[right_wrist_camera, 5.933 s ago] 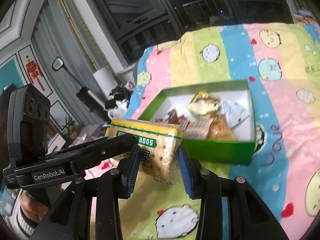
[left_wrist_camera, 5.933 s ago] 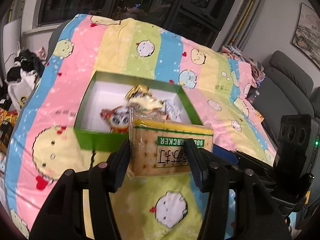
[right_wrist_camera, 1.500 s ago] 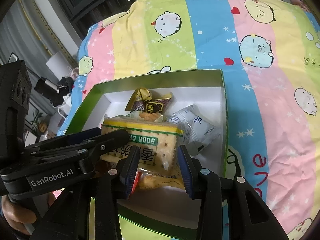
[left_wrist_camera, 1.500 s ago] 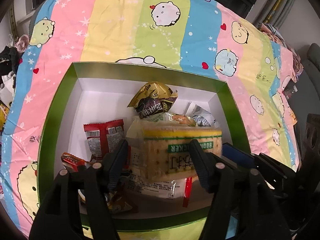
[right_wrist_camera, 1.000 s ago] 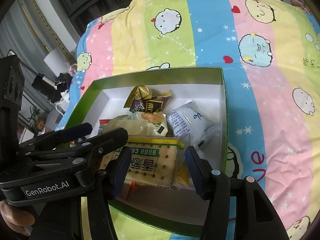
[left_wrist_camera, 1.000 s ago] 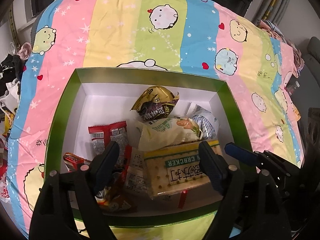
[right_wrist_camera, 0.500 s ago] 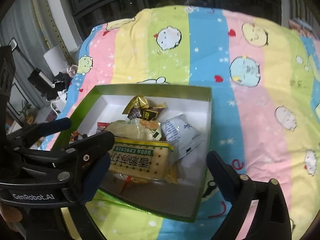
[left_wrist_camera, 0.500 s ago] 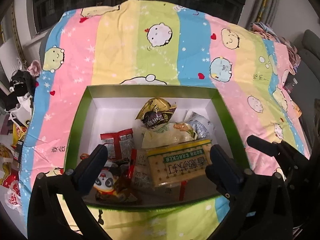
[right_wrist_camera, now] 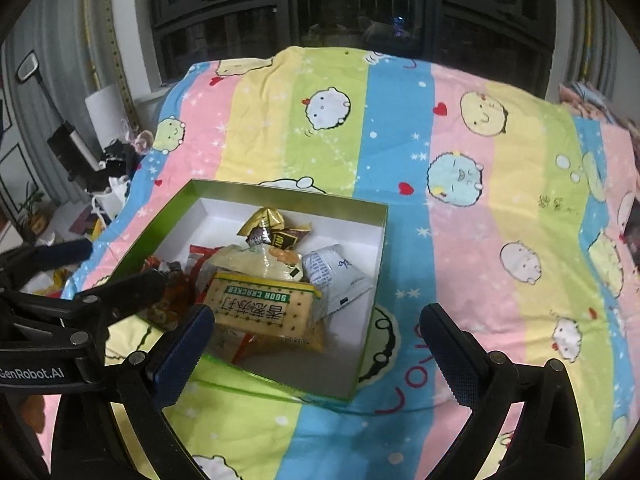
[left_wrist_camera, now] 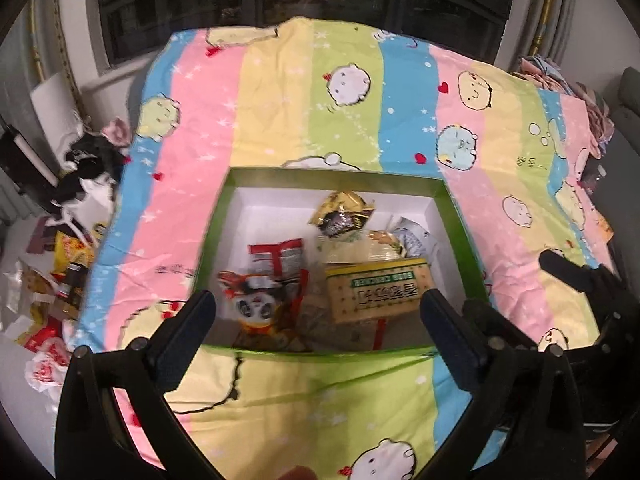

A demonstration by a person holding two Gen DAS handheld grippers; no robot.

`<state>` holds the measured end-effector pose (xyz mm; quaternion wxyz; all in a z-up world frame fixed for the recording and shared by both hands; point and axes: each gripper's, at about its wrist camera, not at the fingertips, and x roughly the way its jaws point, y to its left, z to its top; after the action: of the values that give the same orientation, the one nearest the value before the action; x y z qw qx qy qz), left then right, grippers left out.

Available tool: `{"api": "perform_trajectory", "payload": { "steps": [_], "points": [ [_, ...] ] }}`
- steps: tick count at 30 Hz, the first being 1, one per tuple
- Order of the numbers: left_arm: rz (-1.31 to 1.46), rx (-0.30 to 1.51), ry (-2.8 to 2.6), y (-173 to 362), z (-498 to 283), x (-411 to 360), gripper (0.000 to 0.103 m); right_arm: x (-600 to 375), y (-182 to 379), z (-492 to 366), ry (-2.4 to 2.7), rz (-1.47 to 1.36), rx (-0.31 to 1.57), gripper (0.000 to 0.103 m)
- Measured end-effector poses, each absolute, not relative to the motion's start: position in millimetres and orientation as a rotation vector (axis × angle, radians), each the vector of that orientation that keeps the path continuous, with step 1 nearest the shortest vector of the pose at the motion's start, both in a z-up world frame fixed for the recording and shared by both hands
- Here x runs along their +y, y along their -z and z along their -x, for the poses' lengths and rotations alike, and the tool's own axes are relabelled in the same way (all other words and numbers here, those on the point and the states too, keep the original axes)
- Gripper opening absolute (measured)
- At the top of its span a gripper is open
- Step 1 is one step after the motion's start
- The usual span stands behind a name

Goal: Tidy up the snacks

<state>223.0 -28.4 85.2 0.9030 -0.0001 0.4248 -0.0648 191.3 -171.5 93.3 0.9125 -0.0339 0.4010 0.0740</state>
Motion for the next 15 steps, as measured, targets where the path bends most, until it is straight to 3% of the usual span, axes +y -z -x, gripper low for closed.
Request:
{"api": "perform_trajectory", "payload": {
  "steps": [15],
  "points": [
    [-0.004,0.887,-0.006,-115,-207,5,0.102,-160,-134,-174,-0.128,0.083,0.818,0.102]
  ]
}}
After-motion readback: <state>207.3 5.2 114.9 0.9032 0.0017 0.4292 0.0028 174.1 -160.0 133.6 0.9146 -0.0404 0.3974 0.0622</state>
